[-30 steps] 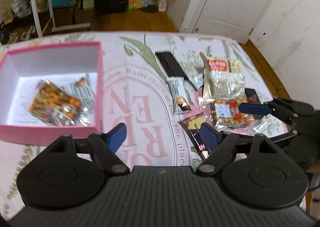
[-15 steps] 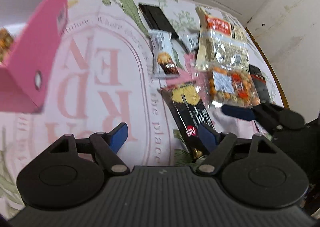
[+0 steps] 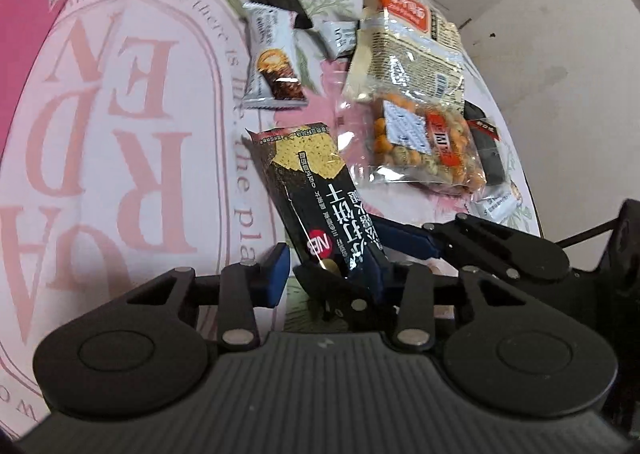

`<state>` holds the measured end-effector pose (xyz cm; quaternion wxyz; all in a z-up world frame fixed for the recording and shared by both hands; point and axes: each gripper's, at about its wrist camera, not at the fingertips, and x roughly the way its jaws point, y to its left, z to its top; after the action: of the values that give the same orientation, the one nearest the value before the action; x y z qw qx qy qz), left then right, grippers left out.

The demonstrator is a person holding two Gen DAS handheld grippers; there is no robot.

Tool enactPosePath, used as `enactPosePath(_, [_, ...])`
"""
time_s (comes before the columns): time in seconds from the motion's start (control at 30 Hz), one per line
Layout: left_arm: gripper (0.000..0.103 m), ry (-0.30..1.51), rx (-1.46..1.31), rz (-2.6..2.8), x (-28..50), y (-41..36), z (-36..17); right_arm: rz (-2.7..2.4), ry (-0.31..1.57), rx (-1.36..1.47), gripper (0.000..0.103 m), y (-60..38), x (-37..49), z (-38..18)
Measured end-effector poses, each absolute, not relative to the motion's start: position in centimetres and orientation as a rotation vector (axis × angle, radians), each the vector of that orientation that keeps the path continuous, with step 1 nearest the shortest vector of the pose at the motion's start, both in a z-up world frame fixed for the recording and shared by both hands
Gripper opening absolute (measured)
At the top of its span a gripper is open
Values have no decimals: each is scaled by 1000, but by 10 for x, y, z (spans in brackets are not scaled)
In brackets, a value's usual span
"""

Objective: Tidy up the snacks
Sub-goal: 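Move both tools to the black NB cracker pack, then close both tools on the black cracker pack and lift it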

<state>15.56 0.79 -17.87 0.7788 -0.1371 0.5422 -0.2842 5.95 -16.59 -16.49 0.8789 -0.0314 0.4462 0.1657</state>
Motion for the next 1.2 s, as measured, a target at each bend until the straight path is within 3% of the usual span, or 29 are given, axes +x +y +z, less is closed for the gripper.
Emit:
enactPosePath(0.63, [43, 1222, -342, -624, 148, 20, -167, 395, 926, -109, 54, -151, 50, -144])
enactPosePath(1.2, [45, 1307, -380, -593, 155, 16, -190, 411, 1006, -123, 56, -146, 54, -166])
